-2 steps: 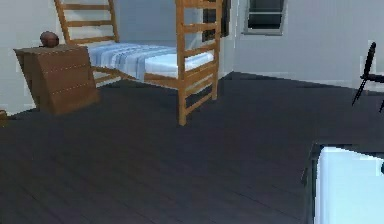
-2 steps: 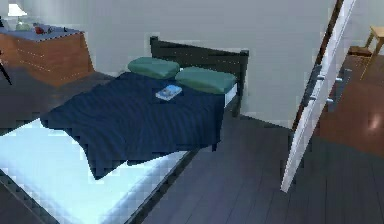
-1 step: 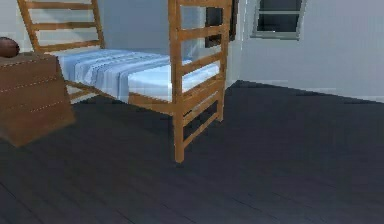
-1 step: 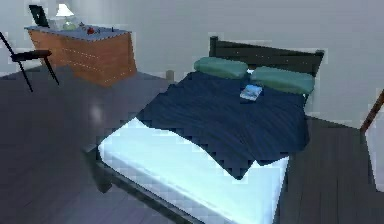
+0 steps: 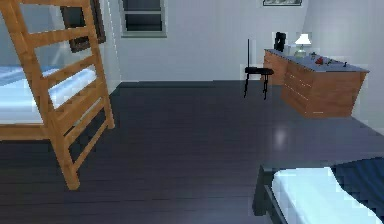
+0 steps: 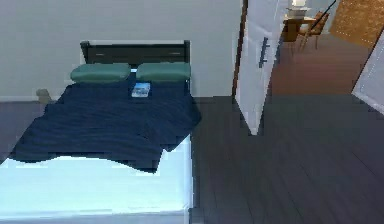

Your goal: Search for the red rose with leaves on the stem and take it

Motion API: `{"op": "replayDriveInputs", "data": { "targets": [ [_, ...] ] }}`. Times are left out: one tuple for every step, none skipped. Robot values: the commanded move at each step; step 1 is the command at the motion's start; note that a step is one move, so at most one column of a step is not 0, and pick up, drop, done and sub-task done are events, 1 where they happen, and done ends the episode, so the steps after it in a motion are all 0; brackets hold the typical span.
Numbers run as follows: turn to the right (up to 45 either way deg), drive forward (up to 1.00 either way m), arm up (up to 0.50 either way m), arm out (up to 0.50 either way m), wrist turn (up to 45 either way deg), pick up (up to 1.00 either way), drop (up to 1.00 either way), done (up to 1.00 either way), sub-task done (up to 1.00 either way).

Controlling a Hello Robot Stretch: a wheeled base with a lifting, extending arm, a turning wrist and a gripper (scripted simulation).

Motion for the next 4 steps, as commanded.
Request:
{"op": "replayDriveInputs", "data": {
  "targets": [
    [0.0,1.0,0.0,0.0,0.0,0.0,0.0,0.0,0.0],
    [6.0,0.0,0.0,0.0,0.0,0.0,0.0,0.0,0.0],
    [0.0,0.35,0.0,0.0,0.0,0.0,0.0,0.0,0.0],
    [45.0,0.0,0.0,0.0,0.0,0.0,0.0,0.0,0.0]
  ]
}}
